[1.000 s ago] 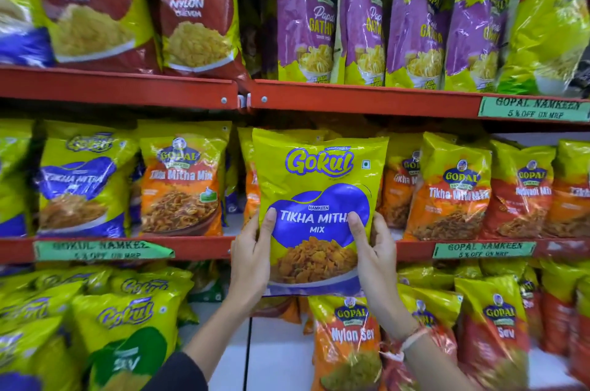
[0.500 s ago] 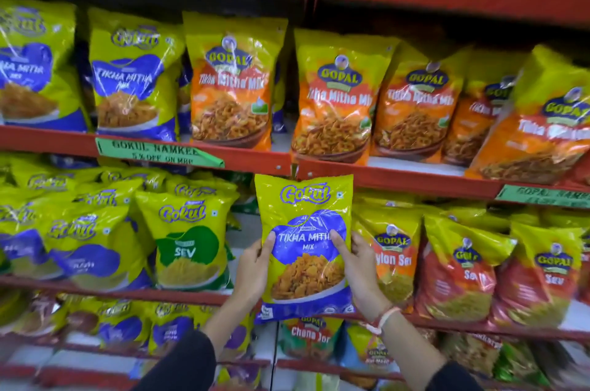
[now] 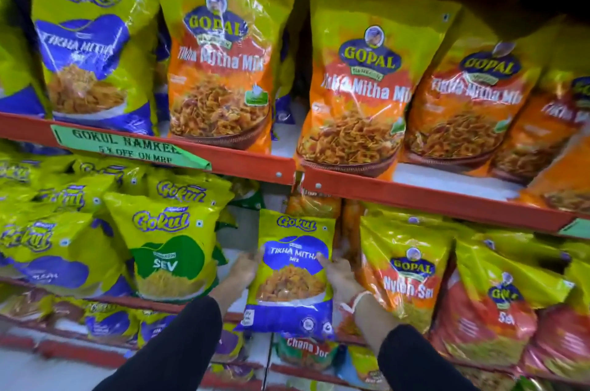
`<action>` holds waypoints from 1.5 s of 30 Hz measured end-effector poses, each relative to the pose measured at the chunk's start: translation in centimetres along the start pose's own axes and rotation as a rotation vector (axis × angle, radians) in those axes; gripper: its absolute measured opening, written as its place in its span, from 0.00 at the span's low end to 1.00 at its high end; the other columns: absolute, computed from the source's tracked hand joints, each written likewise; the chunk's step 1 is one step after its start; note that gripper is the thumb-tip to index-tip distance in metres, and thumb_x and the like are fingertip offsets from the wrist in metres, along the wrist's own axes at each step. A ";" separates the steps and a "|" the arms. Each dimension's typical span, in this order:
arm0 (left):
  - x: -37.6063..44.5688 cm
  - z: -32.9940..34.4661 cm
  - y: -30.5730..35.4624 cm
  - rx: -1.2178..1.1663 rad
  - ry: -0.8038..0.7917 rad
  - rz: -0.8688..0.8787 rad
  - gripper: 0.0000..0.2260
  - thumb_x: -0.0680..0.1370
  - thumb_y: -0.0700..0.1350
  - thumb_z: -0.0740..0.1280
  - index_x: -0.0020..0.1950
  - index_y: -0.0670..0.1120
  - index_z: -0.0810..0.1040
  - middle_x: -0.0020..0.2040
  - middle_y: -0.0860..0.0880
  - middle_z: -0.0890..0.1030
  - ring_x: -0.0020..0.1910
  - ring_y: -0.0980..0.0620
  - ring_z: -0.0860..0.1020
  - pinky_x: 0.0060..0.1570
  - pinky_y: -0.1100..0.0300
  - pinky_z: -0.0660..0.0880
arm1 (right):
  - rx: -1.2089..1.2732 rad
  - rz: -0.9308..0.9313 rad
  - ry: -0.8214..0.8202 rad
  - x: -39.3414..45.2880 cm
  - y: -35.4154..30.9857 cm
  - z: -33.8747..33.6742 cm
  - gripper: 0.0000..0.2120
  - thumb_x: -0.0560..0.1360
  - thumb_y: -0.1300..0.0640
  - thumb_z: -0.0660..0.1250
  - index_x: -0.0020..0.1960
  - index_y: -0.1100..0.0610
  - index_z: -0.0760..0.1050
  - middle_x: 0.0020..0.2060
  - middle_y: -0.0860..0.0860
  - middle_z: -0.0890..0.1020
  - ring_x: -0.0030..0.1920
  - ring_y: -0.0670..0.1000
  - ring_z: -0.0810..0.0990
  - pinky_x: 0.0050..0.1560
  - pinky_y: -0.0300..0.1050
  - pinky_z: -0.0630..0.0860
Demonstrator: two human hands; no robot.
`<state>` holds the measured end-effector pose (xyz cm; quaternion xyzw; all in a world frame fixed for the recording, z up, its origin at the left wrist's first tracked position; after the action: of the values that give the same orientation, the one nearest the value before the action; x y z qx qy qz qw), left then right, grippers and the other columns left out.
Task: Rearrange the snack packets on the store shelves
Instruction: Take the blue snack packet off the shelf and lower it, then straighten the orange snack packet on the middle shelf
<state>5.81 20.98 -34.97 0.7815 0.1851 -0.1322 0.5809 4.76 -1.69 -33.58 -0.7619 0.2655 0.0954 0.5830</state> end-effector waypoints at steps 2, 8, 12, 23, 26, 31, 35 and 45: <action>0.5 0.3 0.0 0.045 -0.046 -0.014 0.17 0.80 0.50 0.60 0.46 0.38 0.79 0.51 0.33 0.80 0.50 0.44 0.78 0.56 0.46 0.74 | -0.034 0.060 -0.055 0.1 0.0 0.3 0.16 0.77 0.57 0.68 0.57 0.69 0.77 0.50 0.64 0.81 0.50 0.60 0.82 0.51 0.54 0.76; -1.1 -1.4 2.3 0.024 -0.304 0.007 0.09 0.80 0.45 0.61 0.43 0.43 0.74 0.45 0.39 0.77 0.48 0.45 0.73 0.51 0.50 0.70 | -0.191 0.096 -0.138 -1.0 -0.9 0.7 0.10 0.77 0.65 0.65 0.52 0.73 0.75 0.35 0.55 0.73 0.33 0.49 0.70 0.28 0.39 0.66; -4.3 -3.0 7.0 0.131 -0.425 0.159 0.09 0.80 0.46 0.62 0.55 0.41 0.76 0.51 0.42 0.78 0.49 0.47 0.76 0.45 0.63 0.73 | -0.241 -0.044 -0.232 -4.8 -5.6 1.2 0.26 0.78 0.61 0.65 0.73 0.67 0.64 0.64 0.60 0.74 0.53 0.50 0.75 0.42 0.37 0.71; -12.2 -17.2 25.0 -0.223 -0.207 0.827 0.11 0.79 0.41 0.61 0.57 0.38 0.80 0.50 0.42 0.86 0.48 0.46 0.85 0.49 0.56 0.81 | -0.196 -0.455 -0.354 -15.9 -20.0 4.4 0.20 0.74 0.55 0.71 0.64 0.57 0.75 0.51 0.53 0.83 0.45 0.50 0.84 0.41 0.38 0.81; -11.7 -19.8 25.2 -0.360 0.005 0.882 0.09 0.79 0.41 0.62 0.54 0.40 0.80 0.46 0.46 0.87 0.48 0.49 0.85 0.48 0.63 0.81 | -0.047 -0.564 -0.213 -15.9 -21.0 2.7 0.13 0.72 0.56 0.74 0.55 0.57 0.80 0.32 0.43 0.85 0.34 0.39 0.82 0.38 0.38 0.80; -9.0 -20.4 24.2 -0.321 0.261 0.860 0.13 0.77 0.49 0.65 0.60 0.49 0.76 0.57 0.49 0.81 0.53 0.54 0.81 0.52 0.59 0.77 | -0.006 -0.739 0.004 -15.0 -26.4 2.0 0.29 0.73 0.46 0.70 0.70 0.57 0.69 0.56 0.45 0.79 0.56 0.40 0.80 0.60 0.35 0.74; -6.6 -24.1 29.7 -0.296 0.248 0.856 0.28 0.74 0.60 0.63 0.70 0.49 0.66 0.61 0.57 0.75 0.62 0.56 0.73 0.60 0.62 0.71 | 0.021 -0.862 0.004 -15.7 -35.1 5.9 0.42 0.73 0.34 0.63 0.78 0.56 0.56 0.69 0.60 0.75 0.66 0.56 0.76 0.66 0.53 0.71; -8.6 -22.7 26.9 -0.406 0.205 0.860 0.13 0.79 0.54 0.57 0.57 0.50 0.76 0.52 0.48 0.84 0.52 0.48 0.82 0.53 0.50 0.79 | 0.125 -0.942 0.027 -17.0 -31.7 6.9 0.30 0.69 0.29 0.62 0.67 0.26 0.54 0.58 0.14 0.66 0.61 0.20 0.65 0.60 0.23 0.66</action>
<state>9.85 34.62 -1.68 0.6671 -0.0764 0.2362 0.7024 7.96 15.41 -1.37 -0.7639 -0.0961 -0.2055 0.6041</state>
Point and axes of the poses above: each hand's wrist, its own x-axis towards the middle knuckle, its own z-axis out of the palm, y = z × x, the point moved 7 cm from there along x, towards the middle knuckle
